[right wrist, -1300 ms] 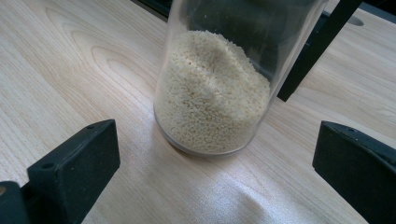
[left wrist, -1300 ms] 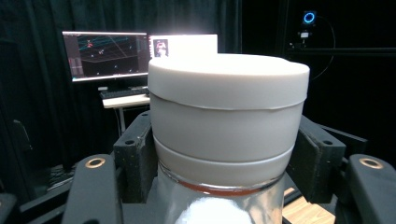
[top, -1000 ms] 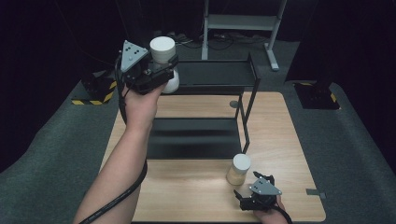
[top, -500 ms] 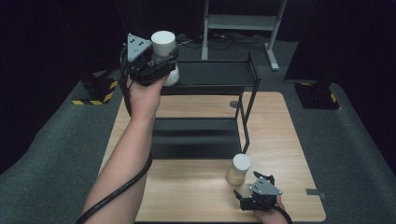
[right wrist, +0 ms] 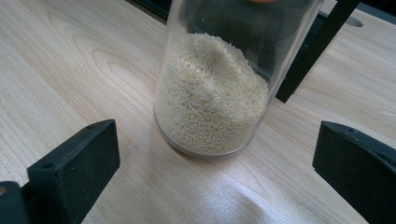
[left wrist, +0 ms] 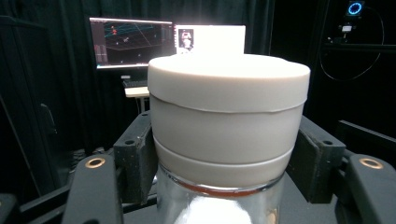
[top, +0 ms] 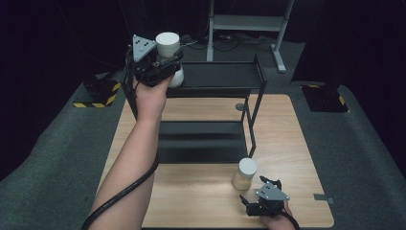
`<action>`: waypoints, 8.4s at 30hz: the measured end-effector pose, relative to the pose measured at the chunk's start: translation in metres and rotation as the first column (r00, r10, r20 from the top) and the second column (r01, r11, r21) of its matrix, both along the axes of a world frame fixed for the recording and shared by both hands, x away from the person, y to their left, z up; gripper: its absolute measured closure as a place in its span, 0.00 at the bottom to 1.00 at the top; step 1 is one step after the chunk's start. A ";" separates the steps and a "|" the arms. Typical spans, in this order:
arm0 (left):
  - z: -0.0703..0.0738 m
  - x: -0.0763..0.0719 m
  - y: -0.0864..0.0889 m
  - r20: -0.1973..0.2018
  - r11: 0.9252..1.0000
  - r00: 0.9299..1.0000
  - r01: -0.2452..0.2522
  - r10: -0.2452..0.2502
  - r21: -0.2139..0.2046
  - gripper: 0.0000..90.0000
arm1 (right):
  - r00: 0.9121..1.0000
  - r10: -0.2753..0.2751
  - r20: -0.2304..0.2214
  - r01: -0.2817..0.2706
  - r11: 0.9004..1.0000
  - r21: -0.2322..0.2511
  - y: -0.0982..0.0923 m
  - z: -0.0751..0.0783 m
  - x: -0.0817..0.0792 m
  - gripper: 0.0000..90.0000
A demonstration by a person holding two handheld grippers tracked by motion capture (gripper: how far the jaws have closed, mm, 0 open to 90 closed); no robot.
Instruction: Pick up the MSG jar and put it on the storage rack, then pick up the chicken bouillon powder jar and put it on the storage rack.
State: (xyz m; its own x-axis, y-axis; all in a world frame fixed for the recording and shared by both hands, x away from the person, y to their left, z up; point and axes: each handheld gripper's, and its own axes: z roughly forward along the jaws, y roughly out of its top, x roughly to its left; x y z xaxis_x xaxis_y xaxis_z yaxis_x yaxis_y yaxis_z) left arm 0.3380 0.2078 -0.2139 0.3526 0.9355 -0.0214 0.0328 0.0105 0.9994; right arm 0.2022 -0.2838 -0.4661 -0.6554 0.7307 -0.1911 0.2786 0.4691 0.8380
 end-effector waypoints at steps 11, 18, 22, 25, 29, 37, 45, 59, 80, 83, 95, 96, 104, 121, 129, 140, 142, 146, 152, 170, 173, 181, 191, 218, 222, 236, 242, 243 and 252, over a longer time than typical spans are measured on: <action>-0.001 0.001 -0.001 0.001 1.000 1.000 -0.001 0.000 0.009 0.38 | 1.000 0.000 0.001 0.000 1.000 0.000 0.000 0.000 0.000 0.00; -0.003 0.000 0.000 0.008 1.000 1.000 0.001 -0.001 0.012 0.38 | 1.000 -0.001 0.000 0.001 1.000 -0.004 0.001 0.000 0.000 0.00; -0.002 0.001 -0.001 0.005 1.000 1.000 -0.001 0.001 0.011 0.38 | 1.000 0.001 0.001 -0.001 1.000 -0.007 0.001 0.000 0.000 0.00; -0.001 0.001 -0.002 0.003 1.000 1.000 -0.003 0.003 0.010 0.37 | 1.000 -0.001 -0.001 0.001 1.000 -0.005 0.001 0.000 0.000 0.00; 0.002 0.000 -0.003 -0.005 1.000 1.000 -0.004 0.004 -0.006 0.27 | 1.000 -0.001 -0.001 0.001 1.000 -0.004 0.001 0.000 0.000 0.00; 0.007 -0.003 -0.010 -0.033 1.000 0.999 -0.030 0.029 -0.004 0.00 | 1.000 -0.001 0.000 0.001 1.000 -0.004 0.001 0.000 0.000 0.00; 0.004 -0.011 -0.008 -0.032 1.000 0.999 -0.019 0.019 0.000 0.00 | 1.000 -0.001 -0.001 0.001 1.000 -0.006 0.001 0.000 0.000 0.00; -0.002 -0.040 -0.009 -0.034 0.999 0.999 -0.020 0.021 0.040 0.00 | 1.000 0.004 0.002 -0.004 1.000 -0.011 0.001 0.000 0.000 0.00; -0.038 -0.082 0.004 -0.080 0.999 0.997 0.002 0.002 0.055 0.00 | 1.000 0.006 0.006 -0.006 1.000 -0.025 0.003 0.001 0.000 0.00; -0.047 -0.086 0.007 -0.091 0.998 0.996 0.008 -0.003 0.059 0.00 | 1.000 0.007 0.007 -0.007 1.000 -0.026 0.004 0.001 -0.001 0.00; -0.081 -0.099 0.011 -0.125 0.995 0.992 0.035 -0.024 0.094 0.00 | 1.000 0.007 0.008 -0.007 1.000 -0.030 0.004 0.001 -0.001 0.00; -0.084 -0.101 0.012 -0.129 0.994 0.991 0.038 -0.026 0.099 0.00 | 1.000 0.007 0.009 -0.007 1.000 -0.031 0.004 0.001 -0.001 0.00; -0.115 -0.107 0.013 -0.180 0.992 0.982 0.069 -0.049 0.108 0.00 | 1.000 0.006 0.007 -0.006 0.999 -0.033 0.005 0.001 -0.001 0.00; -0.190 -0.125 0.017 -0.318 0.981 0.943 0.148 -0.103 0.122 0.00 | 1.000 0.007 0.012 -0.007 0.999 -0.039 0.006 0.001 -0.002 0.00; -0.226 -0.134 0.027 -0.397 0.981 0.912 0.158 -0.102 0.112 0.00 | 1.000 0.007 0.012 -0.006 0.999 -0.039 0.006 0.001 -0.002 0.00; -0.249 -0.137 0.023 -0.503 0.959 0.862 0.189 -0.059 0.212 0.00 | 1.000 0.002 0.018 -0.001 0.999 -0.043 0.007 0.000 -0.003 0.00; -0.249 -0.141 0.015 -0.482 0.942 0.875 0.197 -0.045 0.270 0.00 | 1.000 -0.002 0.021 0.003 0.999 -0.044 0.008 0.000 -0.004 0.00; -0.251 -0.151 0.001 -0.436 0.898 0.900 0.210 -0.023 0.387 0.00 | 1.000 0.000 0.021 0.001 0.999 -0.050 0.008 0.000 -0.004 0.00; -0.248 -0.146 0.002 -0.463 0.886 0.885 0.252 -0.048 0.389 0.01 | 1.000 -0.005 0.016 0.005 1.000 -0.021 0.004 -0.001 -0.003 0.00; -0.247 -0.143 0.006 -0.476 0.887 0.877 0.271 -0.068 0.373 0.01 | 0.999 -0.008 0.034 0.007 1.000 0.018 -0.004 0.001 -0.006 0.00; -0.247 -0.144 0.007 -0.473 0.888 0.878 0.273 -0.073 0.370 0.01 | 0.999 -0.005 0.042 0.004 1.000 0.026 -0.006 0.005 -0.007 0.00; -0.247 -0.143 0.006 -0.473 0.879 0.877 0.284 -0.077 0.383 0.01 | 0.999 -0.014 0.051 0.010 0.997 0.078 -0.011 0.010 -0.010 0.00; -0.249 -0.146 0.009 -0.458 0.884 0.885 0.281 -0.088 0.373 0.01 | 0.998 -0.033 0.044 0.027 0.990 0.136 -0.010 0.011 -0.010 0.00; -0.250 -0.149 0.010 -0.444 0.880 0.890 0.288 -0.101 0.378 0.01 | 0.997 -0.058 0.046 0.043 0.958 0.282 -0.003 0.010 0.008 0.13; -0.250 -0.148 0.011 -0.446 0.879 0.889 0.290 -0.101 0.379 0.01 | 0.998 -0.041 0.044 0.026 0.952 0.306 -0.007 0.007 0.012 0.23; -0.250 -0.148 0.013 -0.445 0.882 0.889 0.294 -0.110 0.368 0.01 | 0.997 -0.023 0.068 0.000 0.946 0.325 -0.008 0.000 0.018 0.37; -0.250 -0.147 0.014 -0.449 0.882 0.886 0.299 -0.115 0.364 0.01 | 0.997 -0.019 0.073 -0.005 0.946 0.323 -0.008 0.000 0.019 0.38; -0.250 -0.147 0.014 -0.449 0.882 0.886 0.300 -0.116 0.364 0.01 | 0.997 -0.018 0.073 -0.006 0.947 0.321 -0.008 0.000 0.019 0.38; -0.249 -0.145 0.013 -0.457 0.870 0.880 0.320 -0.127 0.374 0.01 | 0.997 -0.010 0.071 -0.012 0.953 0.303 -0.005 0.007 0.022 0.38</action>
